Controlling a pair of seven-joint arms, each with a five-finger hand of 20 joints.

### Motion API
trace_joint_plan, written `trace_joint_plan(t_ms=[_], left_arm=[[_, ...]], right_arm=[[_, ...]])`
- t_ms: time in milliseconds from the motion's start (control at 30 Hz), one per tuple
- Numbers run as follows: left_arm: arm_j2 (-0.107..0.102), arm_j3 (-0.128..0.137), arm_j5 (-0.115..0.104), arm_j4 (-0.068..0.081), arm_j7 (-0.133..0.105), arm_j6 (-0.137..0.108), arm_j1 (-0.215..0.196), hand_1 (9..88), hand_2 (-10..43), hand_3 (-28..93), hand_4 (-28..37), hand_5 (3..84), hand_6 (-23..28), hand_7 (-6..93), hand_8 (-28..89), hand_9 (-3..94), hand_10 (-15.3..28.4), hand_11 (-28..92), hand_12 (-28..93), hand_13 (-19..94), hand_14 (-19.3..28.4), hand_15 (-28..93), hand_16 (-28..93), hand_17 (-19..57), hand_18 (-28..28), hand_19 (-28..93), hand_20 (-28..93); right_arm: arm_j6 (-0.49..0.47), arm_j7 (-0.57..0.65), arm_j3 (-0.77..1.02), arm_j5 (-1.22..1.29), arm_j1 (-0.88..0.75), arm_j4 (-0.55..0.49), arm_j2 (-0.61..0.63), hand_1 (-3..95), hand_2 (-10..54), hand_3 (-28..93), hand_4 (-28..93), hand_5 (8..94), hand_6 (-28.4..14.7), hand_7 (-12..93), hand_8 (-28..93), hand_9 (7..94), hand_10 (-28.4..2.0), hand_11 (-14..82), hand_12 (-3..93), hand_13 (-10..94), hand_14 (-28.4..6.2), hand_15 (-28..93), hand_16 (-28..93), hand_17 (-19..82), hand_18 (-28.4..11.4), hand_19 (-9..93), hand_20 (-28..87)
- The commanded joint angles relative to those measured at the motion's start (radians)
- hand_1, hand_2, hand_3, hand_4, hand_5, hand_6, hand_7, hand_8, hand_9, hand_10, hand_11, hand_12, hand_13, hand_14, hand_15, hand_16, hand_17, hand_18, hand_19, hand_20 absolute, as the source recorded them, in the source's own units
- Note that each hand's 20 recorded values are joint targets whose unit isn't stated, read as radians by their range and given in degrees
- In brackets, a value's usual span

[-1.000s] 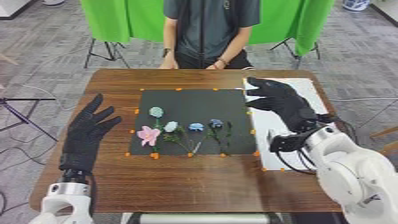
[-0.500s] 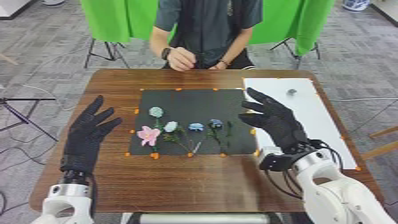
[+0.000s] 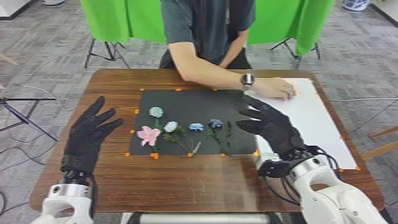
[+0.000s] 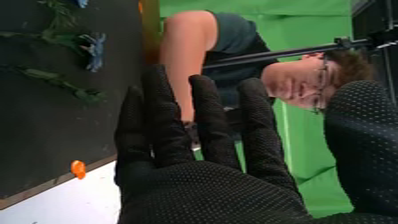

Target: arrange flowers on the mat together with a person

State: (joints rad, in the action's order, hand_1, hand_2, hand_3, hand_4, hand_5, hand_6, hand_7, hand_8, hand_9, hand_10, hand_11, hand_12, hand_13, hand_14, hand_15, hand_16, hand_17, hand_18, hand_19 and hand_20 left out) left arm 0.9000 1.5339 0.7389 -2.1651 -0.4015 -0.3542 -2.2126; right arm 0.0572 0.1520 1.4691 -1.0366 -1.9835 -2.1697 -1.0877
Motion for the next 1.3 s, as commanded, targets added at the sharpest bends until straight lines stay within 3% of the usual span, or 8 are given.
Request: trace_joint_plan(t_ms=[33, 433, 933, 1067, 1300], left_arm=[[0.016, 0.003, 0.008, -0.002, 0.020, 0.012, -0.019, 22.6, 4.8, 80, -28.3, 33.3, 2.8, 10.2, -9, 34.6, 15.5, 18, 8, 29, 25.0, 40, -6, -8.1, 23.7, 47, 14], [0.027, 0.014, 0.016, -0.005, 0.036, 0.022, -0.028, 22.7, 4.6, 80, -28.3, 33.2, 2.8, 10.2, -9, 35.0, 15.8, 18, 8, 29, 25.2, 40, -6, -8.1, 23.7, 47, 15], [0.009, 0.001, 0.001, 0.001, 0.003, 0.015, -0.027, 22.7, 4.6, 80, -28.3, 33.2, 2.8, 10.2, -9, 35.4, 16.1, 19, 8, 30, 25.6, 41, -6, -7.6, 24.2, 49, 16], [0.016, 0.007, 0.005, 0.000, 0.014, 0.020, -0.028, 22.7, 4.6, 80, -28.3, 33.2, 2.7, 10.3, -9, 35.0, 15.7, 18, 8, 30, 25.3, 39, -6, -7.7, 24.4, 48, 15], [0.013, 0.003, -0.001, 0.001, 0.004, 0.014, -0.023, 22.5, 4.6, 80, -28.3, 33.1, 2.6, 10.3, -9, 34.8, 15.6, 18, 8, 29, 24.6, 38, -6, -8.0, 24.7, 47, 14]], right_arm=[[0.002, -0.004, -0.010, -0.008, -0.025, -0.011, -0.007, 15.7, 7.6, 80, -28, 35.2, 2.7, 12, -12, 40.0, -12.3, 6.2, 13.3, 32, -19.2, 28, 14, 1, -18.6, 48, 19], [0.008, 0.004, -0.011, -0.010, -0.027, -0.009, -0.019, 15.7, 7.6, 80, -28, 35.2, 2.8, 12, -12, 40.2, -12.4, 6.2, 13.3, 33, -19.2, 28, 14, 2, -18.6, 48, 19], [0.011, -0.009, -0.015, -0.008, -0.004, 0.005, -0.036, 15.6, 7.6, 80, -28, 35.3, 2.8, 12, -12, 40.3, -12.3, 6.1, 13.2, 33, -19.2, 28, 14, 2, -18.8, 48, 19], [0.000, -0.010, -0.001, -0.002, -0.010, 0.006, -0.040, 15.4, 7.4, 80, -28, 35.3, 2.8, 12, -11, 40.0, -11.4, 5.2, 12.9, 30, -18.5, 22, 14, 2, -21.3, 45, 17], [0.013, -0.017, -0.003, 0.006, 0.002, 0.014, -0.045, 15.2, 6.6, 81, -28, 34.8, 3.2, 12, -12, 38.8, -9.7, 4.1, 12.6, 24, -17.1, 12, 18, 3, -26.2, 44, 12]])
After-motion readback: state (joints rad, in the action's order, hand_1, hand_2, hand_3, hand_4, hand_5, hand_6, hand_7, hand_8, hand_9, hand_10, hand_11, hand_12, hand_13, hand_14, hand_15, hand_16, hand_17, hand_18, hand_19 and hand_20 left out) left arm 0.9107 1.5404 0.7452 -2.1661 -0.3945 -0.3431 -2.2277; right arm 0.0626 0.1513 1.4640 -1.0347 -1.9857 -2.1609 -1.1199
